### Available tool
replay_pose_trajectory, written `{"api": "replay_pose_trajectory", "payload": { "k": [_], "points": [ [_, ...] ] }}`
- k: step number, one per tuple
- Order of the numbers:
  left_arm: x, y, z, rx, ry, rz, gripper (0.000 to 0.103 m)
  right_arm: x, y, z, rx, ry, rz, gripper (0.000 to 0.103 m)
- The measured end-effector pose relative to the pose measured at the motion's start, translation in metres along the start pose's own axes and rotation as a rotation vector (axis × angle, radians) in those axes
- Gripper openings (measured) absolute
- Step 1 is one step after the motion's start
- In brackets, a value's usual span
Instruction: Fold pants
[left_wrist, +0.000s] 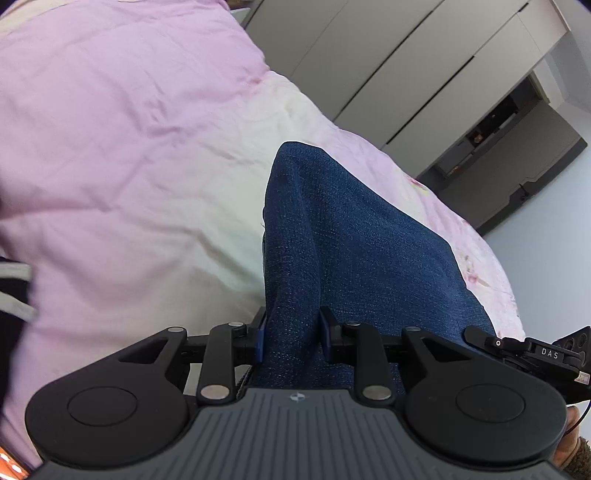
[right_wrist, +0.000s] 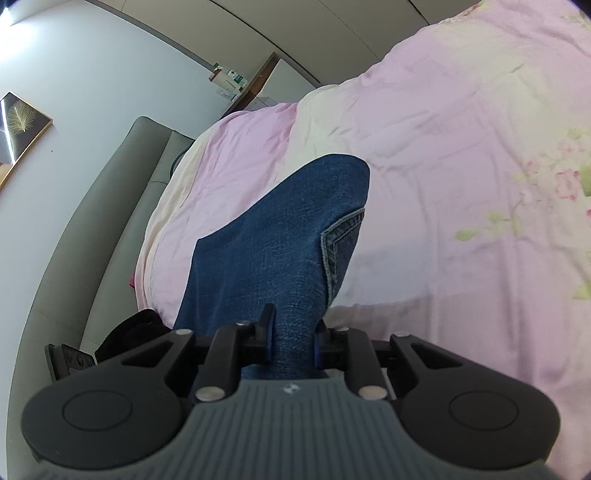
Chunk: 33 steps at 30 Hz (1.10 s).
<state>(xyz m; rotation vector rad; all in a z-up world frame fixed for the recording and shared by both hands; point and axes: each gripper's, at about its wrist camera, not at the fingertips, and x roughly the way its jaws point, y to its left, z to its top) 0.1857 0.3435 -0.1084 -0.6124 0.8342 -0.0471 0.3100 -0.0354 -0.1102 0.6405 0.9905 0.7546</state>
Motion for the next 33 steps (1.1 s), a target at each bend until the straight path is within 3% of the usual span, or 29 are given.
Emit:
{"api": "replay_pose_trajectory", "payload": {
  "k": [4,11,17,22,24,26,28,33],
  "points": [
    [0.006,0.028,0.004,-0.023,0.017,0.032,0.030,0.042,0.004,0.000,0.004,0.031,0.028,0.014],
    [0.039,0.076,-0.011,-0.076,0.074,0.052,0.030,0.100,-0.020,-0.016,0.035,0.111,0.000,0.014],
    [0.055,0.086,-0.022,-0.029,0.098,0.056,0.035,0.124,-0.048,-0.034,0.052,0.156,-0.047,0.016],
    [0.054,0.091,-0.028,-0.049,0.088,0.048,0.038,0.133,-0.065,-0.041,0.071,0.174,-0.055,0.017],
    [0.052,0.083,-0.029,-0.035,0.073,0.078,0.041,0.134,-0.068,-0.041,0.075,0.175,-0.054,0.018],
    [0.048,0.071,-0.030,0.012,0.052,0.144,0.056,0.132,-0.063,-0.040,0.059,0.176,-0.070,0.022],
    [0.041,0.057,-0.031,0.062,0.020,0.222,0.063,0.130,-0.057,-0.038,0.033,0.178,-0.092,0.028],
    [0.007,0.013,-0.039,0.177,-0.121,0.383,0.063,0.111,-0.029,-0.031,-0.120,0.149,-0.211,0.040]
  ]
}}
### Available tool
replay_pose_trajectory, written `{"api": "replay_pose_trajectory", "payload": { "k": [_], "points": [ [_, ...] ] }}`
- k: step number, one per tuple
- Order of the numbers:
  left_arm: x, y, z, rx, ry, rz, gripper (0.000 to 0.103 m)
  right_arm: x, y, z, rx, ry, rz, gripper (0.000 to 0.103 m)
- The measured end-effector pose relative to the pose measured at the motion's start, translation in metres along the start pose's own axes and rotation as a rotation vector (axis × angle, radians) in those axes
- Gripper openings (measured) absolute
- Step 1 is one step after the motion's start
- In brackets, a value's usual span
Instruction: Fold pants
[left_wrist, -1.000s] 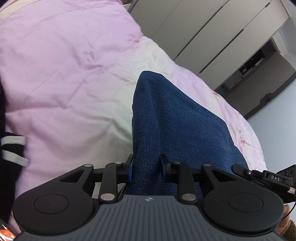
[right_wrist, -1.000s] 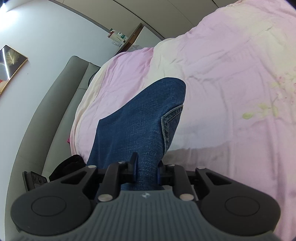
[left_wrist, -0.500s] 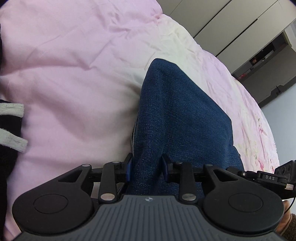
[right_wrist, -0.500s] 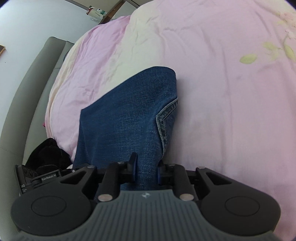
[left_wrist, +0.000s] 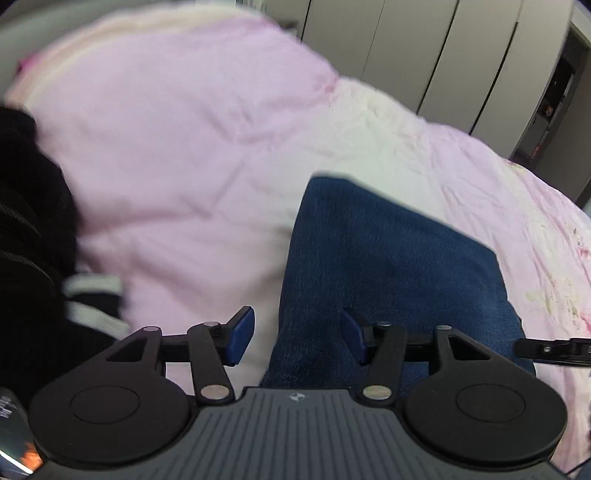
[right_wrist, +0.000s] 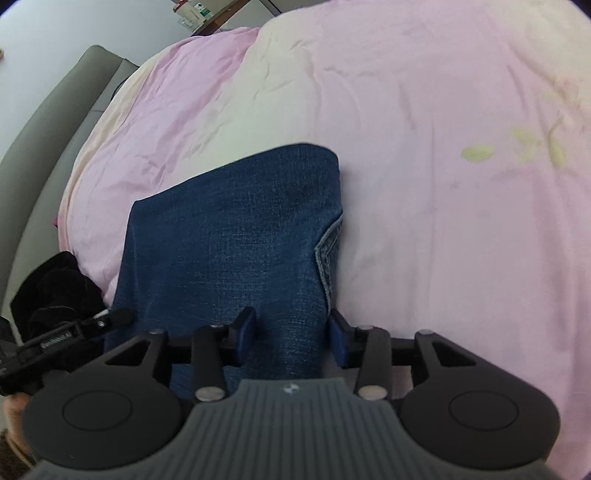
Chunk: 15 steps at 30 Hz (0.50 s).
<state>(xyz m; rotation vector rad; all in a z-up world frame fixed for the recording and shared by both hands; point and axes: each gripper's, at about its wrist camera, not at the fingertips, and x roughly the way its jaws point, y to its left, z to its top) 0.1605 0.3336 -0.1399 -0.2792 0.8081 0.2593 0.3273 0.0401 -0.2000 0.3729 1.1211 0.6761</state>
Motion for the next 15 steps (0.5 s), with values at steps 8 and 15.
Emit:
{"api": "replay_pose_trajectory", "payload": {
  "k": [8,15],
  "points": [
    [-0.138,-0.076,0.036,0.220,-0.267,0.071,0.066,-0.114,0.071,0.004,-0.307,-0.229,-0.117,0.058],
    [-0.250,-0.123,0.031,0.325,-0.325,0.049,0.073,-0.224,0.127,-0.024,-0.455,-0.429,-0.119,0.086]
  ]
}}
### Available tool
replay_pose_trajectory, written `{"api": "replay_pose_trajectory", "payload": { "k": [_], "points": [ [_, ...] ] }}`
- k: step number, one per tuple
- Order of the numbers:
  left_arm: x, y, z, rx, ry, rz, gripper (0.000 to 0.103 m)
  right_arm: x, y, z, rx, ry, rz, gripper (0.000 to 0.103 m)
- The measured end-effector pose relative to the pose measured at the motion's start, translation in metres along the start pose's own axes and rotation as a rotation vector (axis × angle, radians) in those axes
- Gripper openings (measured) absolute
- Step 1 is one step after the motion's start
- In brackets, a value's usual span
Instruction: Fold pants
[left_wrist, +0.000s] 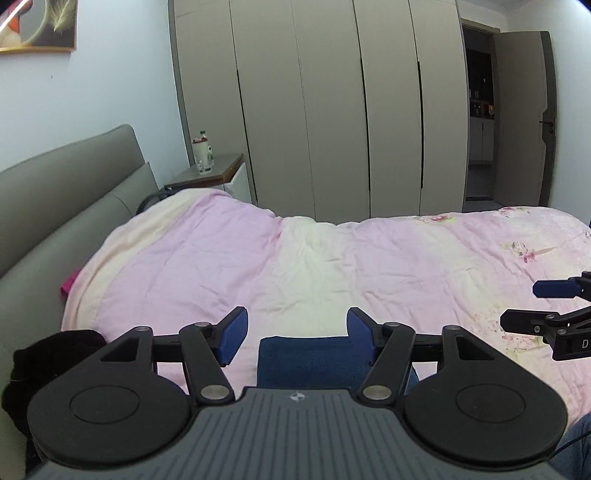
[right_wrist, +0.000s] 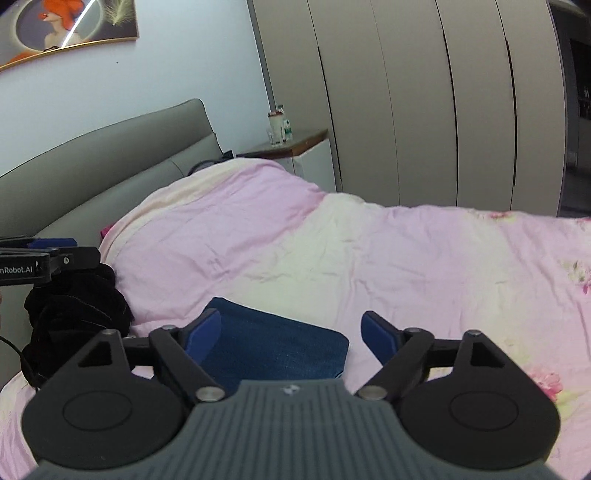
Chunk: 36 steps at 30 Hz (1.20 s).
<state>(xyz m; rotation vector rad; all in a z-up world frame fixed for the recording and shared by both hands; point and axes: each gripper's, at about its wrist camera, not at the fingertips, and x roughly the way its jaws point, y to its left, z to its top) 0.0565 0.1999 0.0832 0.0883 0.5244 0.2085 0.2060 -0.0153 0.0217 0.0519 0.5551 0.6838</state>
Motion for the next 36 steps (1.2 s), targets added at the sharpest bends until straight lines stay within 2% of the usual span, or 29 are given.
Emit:
{"api": "replay_pose_trajectory", "payload": {
  "k": [3,5,7,13,19,25,31,36],
  "points": [
    [-0.031,-0.018,-0.009,0.051,-0.062,0.005,0.078,-0.038,0.014,-0.006,-0.038,-0.065,-0.032,0.092],
    [-0.049,-0.026,-0.021,0.036,-0.088,-0.035,0.086,-0.061,0.021,-0.015,-0.038,-0.109,-0.055,0.095],
    [-0.062,-0.035,-0.036,0.014,-0.099,-0.053,0.089,-0.085,0.023,-0.030,-0.024,-0.139,-0.066,0.095],
    [-0.090,-0.069,-0.076,0.008,-0.138,0.025,0.089,-0.143,0.047,-0.081,-0.022,-0.227,-0.159,0.098],
    [-0.093,-0.096,-0.106,-0.017,-0.123,0.040,0.089,-0.175,0.060,-0.117,-0.072,-0.260,-0.210,0.098],
    [-0.081,-0.104,-0.124,-0.035,-0.062,0.037,0.089,-0.182,0.062,-0.136,-0.095,-0.254,-0.257,0.098],
    [-0.067,-0.110,-0.139,-0.010,0.001,0.035,0.089,-0.158,0.054,-0.149,-0.043,-0.173,-0.284,0.098],
    [-0.057,-0.106,-0.145,-0.025,0.040,0.030,0.089,-0.140,0.057,-0.157,-0.058,-0.124,-0.275,0.098]
  ]
}}
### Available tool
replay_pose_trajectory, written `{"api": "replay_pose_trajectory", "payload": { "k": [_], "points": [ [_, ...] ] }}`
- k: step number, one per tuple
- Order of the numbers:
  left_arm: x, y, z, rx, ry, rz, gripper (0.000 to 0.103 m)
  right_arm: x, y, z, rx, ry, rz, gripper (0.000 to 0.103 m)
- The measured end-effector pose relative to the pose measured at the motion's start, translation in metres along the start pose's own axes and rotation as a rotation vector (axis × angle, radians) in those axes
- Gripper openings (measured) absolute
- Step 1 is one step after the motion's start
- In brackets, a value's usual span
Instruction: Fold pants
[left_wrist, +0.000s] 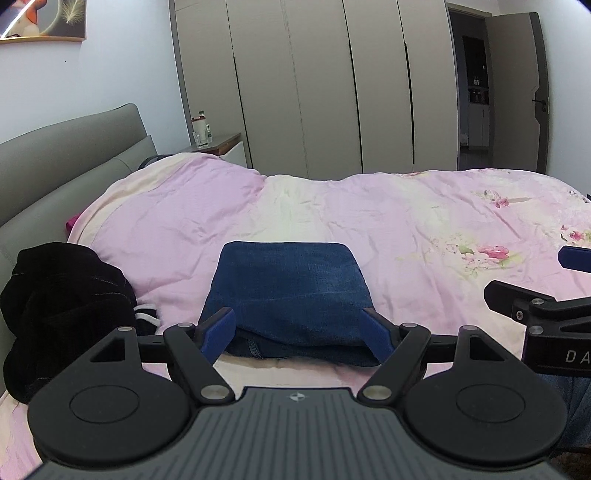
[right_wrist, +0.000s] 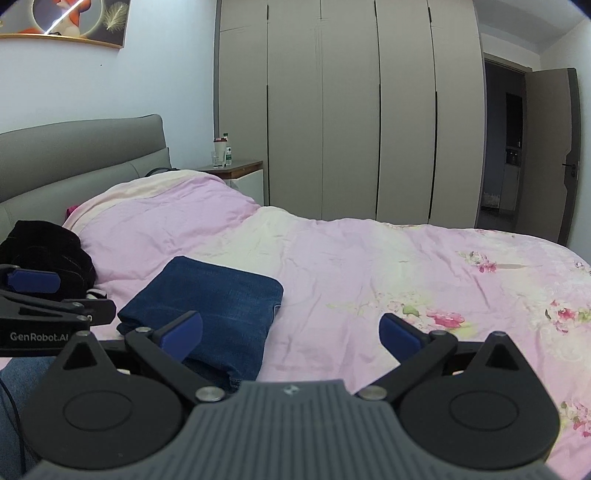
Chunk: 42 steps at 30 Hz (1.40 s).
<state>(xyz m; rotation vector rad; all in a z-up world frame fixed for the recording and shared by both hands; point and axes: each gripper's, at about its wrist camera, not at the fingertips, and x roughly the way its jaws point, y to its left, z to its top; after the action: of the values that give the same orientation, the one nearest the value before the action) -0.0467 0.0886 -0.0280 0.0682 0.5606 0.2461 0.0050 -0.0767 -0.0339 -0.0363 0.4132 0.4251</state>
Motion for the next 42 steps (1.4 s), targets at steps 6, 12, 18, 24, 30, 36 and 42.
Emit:
{"api": "replay_pose_trajectory", "payload": {
  "k": [6,12,18,24,30,36,42],
  "points": [
    [-0.003,0.000,-0.001,0.002,-0.012,-0.004,0.089,0.007,-0.001,0.000,0.004,0.008,-0.005,0.098],
    [-0.004,0.000,0.002,0.012,-0.006,-0.002,0.089,0.007,-0.007,0.000,0.037,0.011,-0.014,0.098],
    [-0.006,0.001,0.003,0.010,-0.009,-0.002,0.089,0.005,-0.004,0.000,0.019,0.002,-0.004,0.098],
    [-0.006,0.002,0.004,0.011,-0.008,0.000,0.089,0.003,-0.002,-0.001,0.010,-0.006,-0.007,0.098],
    [-0.009,0.004,0.003,0.010,-0.014,-0.002,0.089,0.002,-0.002,-0.002,0.007,-0.009,-0.005,0.098],
    [-0.010,0.005,0.003,0.006,-0.015,0.001,0.089,0.002,-0.002,-0.002,0.007,-0.010,-0.005,0.098],
    [-0.012,0.005,0.004,0.009,-0.016,0.004,0.089,0.000,0.000,-0.002,0.001,-0.015,-0.006,0.098]
  ]
}}
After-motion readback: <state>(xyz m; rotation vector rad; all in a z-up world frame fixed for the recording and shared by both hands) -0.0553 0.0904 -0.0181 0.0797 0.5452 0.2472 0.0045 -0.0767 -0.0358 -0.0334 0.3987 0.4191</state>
